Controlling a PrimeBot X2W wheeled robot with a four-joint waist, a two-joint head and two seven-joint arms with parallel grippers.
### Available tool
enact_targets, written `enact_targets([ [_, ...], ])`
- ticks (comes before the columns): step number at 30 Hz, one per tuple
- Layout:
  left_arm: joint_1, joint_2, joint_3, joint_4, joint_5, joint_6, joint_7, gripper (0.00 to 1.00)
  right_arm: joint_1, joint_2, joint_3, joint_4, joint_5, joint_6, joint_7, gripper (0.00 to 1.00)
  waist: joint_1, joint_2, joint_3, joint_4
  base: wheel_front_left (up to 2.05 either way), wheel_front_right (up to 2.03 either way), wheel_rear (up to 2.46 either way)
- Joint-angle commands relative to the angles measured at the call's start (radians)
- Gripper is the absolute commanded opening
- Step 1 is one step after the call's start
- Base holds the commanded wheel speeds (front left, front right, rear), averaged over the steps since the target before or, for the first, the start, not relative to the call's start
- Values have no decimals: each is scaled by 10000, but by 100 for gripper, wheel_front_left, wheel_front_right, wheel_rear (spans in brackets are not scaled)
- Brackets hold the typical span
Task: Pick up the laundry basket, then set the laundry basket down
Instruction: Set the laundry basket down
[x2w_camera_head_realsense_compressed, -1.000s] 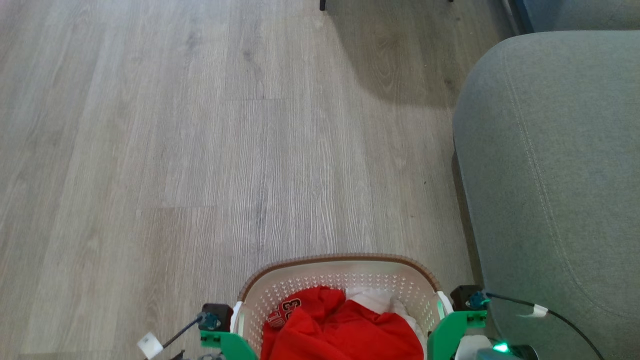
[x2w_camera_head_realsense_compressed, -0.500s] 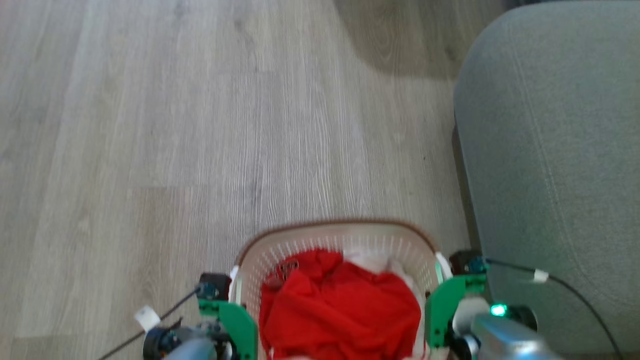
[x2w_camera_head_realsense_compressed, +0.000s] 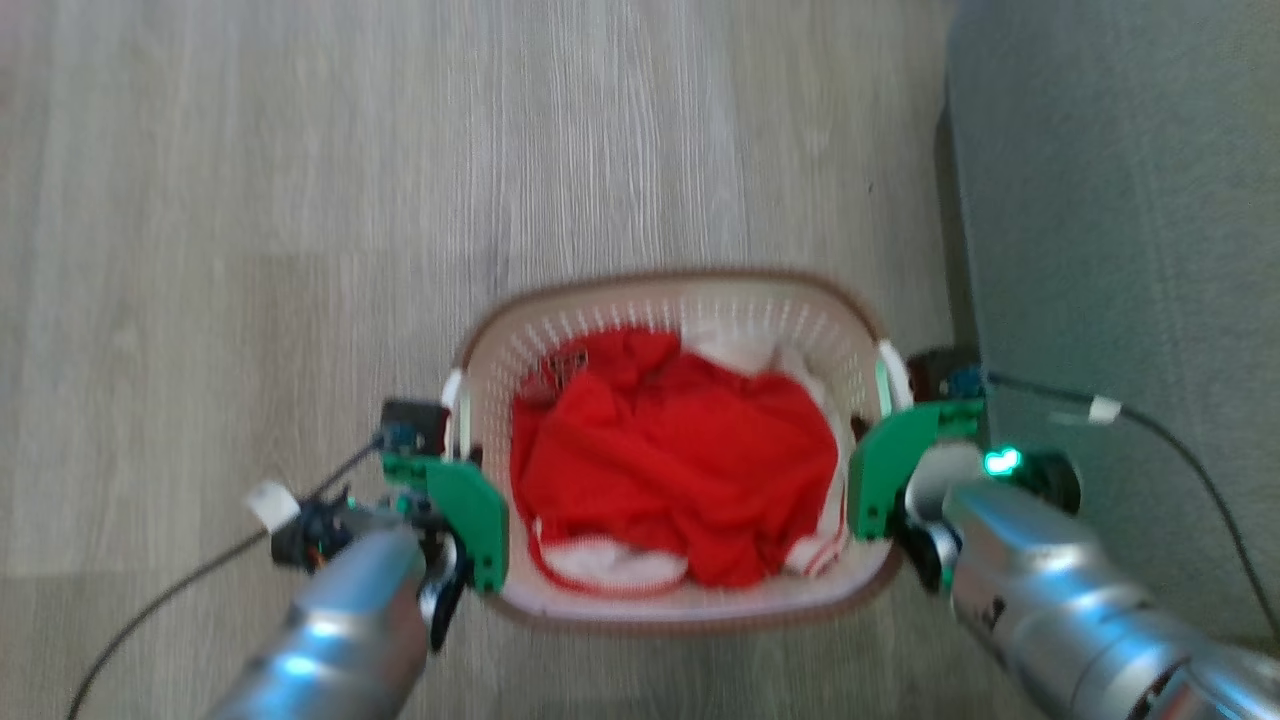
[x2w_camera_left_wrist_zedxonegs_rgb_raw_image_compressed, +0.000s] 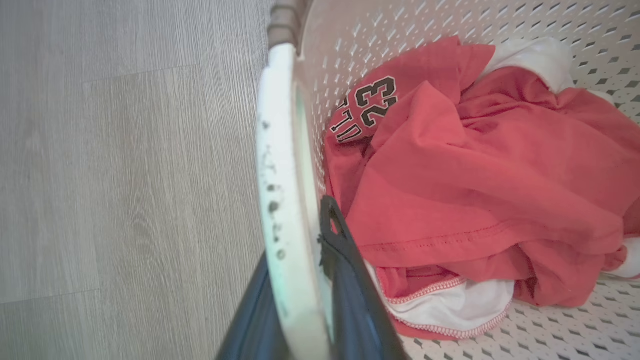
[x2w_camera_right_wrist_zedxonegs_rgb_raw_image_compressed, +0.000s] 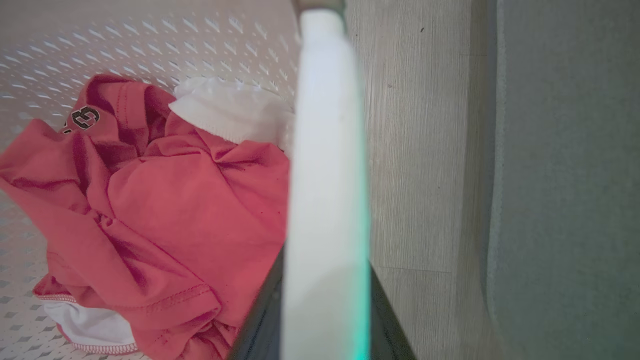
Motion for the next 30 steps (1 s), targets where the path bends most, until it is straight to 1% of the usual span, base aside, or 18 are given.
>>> enact_targets([
  [1, -411, 288, 138, 52, 102, 124, -130, 0, -239, -41, 151, -86, -98, 27, -243, 0, -3, 1, 558, 30, 0, 0, 0],
  [12, -2171, 288, 145, 4, 392, 222, -349, 0, -1994, -41, -39, 191, -437, 27, -635, 0, -3, 1, 2747, 204, 0, 0, 0],
  [13, -2446, 288, 150, -61, 443, 262, -364, 0, -2285, -48, -134, 207, -536, 27, -681, 0, -3, 1, 3119, 244, 0, 0, 0],
  [19, -3250, 288, 230, -309, 597, 396, -384, 0, -2981, -399, -610, 215, -874, 27, -739, 0, -3, 1, 4223, 397, 0, 0, 0],
  [25, -3900, 288, 429, -560, 910, 543, -386, 0, -3520, -574, -1044, 217, -1331, 27, -800, 0, -3, 1, 5147, 528, 0, 0, 0],
  [30, -4206, 288, 589, -663, 1161, 591, -387, 0, -3698, -597, -1376, 217, -1727, 27, -832, 0, -3, 1, 5690, 585, 0, 0, 0],
])
